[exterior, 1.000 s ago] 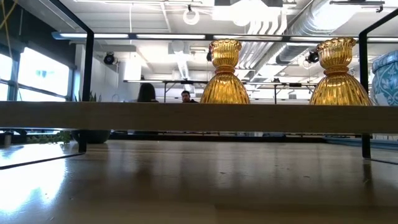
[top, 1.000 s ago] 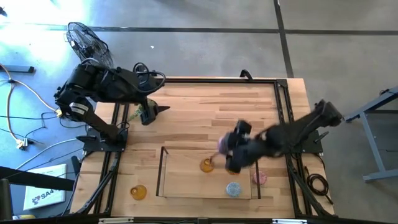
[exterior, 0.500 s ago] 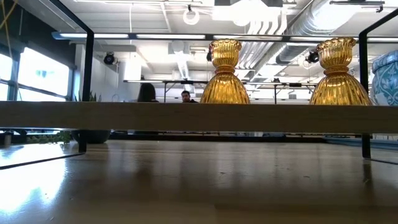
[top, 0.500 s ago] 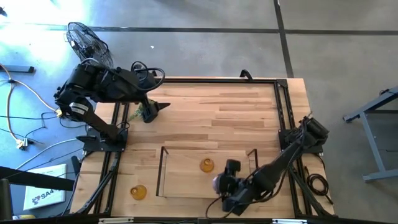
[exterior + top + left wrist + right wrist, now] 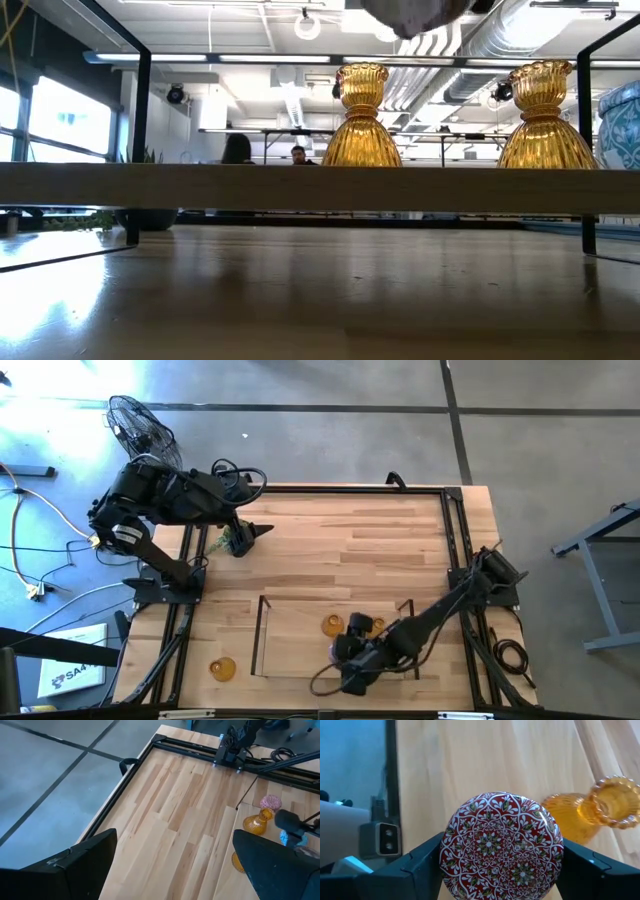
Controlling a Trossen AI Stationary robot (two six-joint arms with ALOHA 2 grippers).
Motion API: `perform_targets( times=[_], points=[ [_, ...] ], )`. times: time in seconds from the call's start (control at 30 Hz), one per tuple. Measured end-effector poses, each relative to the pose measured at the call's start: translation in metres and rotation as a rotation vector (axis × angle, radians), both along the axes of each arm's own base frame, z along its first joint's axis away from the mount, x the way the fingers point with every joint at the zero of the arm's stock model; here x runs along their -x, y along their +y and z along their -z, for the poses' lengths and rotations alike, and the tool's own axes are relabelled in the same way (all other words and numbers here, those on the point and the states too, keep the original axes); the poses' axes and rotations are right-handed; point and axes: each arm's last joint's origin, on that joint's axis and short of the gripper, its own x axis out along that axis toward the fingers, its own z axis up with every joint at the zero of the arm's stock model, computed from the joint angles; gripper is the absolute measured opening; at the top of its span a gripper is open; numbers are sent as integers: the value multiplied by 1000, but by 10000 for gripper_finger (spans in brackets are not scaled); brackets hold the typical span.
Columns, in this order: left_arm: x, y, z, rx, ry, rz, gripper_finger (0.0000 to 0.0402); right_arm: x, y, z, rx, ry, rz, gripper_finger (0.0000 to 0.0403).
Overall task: Pick & Place candle stick holders
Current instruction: Put the red patterned scented candle on the shelf
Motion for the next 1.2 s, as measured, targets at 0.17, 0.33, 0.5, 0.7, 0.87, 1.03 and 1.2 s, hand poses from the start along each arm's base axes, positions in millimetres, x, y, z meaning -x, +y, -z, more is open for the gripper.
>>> perform_targets(
  times=[0.17, 0.33, 0.5, 0.7, 0.87, 1.03, 1.2],
  points=[
    [2, 0, 2, 4, 22, -7, 390, -6, -2, 12, -43, 62, 5, 287],
    [2, 0, 3, 7, 36, -11, 390, -11, 6, 37, -81, 154, -5, 287],
    [-3, 0, 10, 4, 70, -16, 390, -16, 7, 50, -114, 193, -6, 287],
    [-13, -2, 23, -1, 133, -20, 390, -18, 6, 50, -124, 185, 5, 310],
    [-19, -2, 32, 4, 167, -30, 390, -21, 5, 49, -151, 176, 7, 354],
    [-21, -3, 35, 8, 176, -35, 390, -24, 0, 49, -127, 158, 35, 361],
    [-21, -3, 35, 17, 171, -39, 390, -27, -6, 49, -88, 138, 51, 362]
  ],
)
